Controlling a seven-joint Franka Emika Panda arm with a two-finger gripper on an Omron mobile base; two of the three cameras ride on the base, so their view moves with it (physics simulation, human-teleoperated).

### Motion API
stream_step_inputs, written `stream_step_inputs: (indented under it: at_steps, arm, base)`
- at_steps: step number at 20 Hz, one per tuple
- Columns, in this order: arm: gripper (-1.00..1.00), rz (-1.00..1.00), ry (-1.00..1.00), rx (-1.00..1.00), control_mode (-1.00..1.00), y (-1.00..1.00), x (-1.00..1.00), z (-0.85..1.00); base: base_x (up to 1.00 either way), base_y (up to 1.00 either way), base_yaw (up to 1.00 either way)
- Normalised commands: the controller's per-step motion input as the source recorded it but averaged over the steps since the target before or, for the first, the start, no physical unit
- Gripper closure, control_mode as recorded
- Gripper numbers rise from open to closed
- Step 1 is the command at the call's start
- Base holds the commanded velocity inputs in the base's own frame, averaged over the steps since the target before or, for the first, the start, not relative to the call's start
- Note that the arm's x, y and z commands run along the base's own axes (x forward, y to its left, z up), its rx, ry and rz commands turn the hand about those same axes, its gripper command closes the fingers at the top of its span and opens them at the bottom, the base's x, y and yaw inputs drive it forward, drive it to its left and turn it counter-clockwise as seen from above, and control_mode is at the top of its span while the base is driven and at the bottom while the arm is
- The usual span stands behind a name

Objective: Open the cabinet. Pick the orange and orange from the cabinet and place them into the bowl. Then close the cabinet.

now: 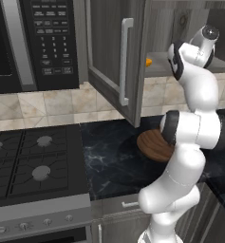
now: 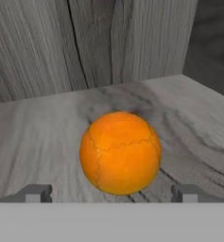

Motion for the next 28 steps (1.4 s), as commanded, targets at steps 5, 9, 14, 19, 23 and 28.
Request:
stream_step_inputs:
  at_steps: [5,9,14,19,23,28]
  arm:
    - [-1.0,0.0,0.0,0.0,-1.0,-0.06,0.4,-0.12]
    - [-1.0,0.0,0.0,0.0,-1.0,-0.22,0.34,-0.13]
    - [-1.0,0.02,0.0,0.0,-1.0,-0.26,0.25,-0.13]
    - [1.0,0.01,0.0,0.0,-1.0,-0.09,0.06,-0.07]
    - [1.0,0.0,0.0,0.0,-1.0,0.0,0.0,0.0]
    - [1.0,0.0,-0.04,0.0,-1.0,0.0,-0.21,0.0]
  base:
    - [0.0,0.0,0.0]
    - [0.0,0.0,0.0]
    - [0.0,0.0,0.0]
    - [0.0,0.0,0.0]
    - [0.0,0.0,0.0]
    - [0.0,0.0,0.0]
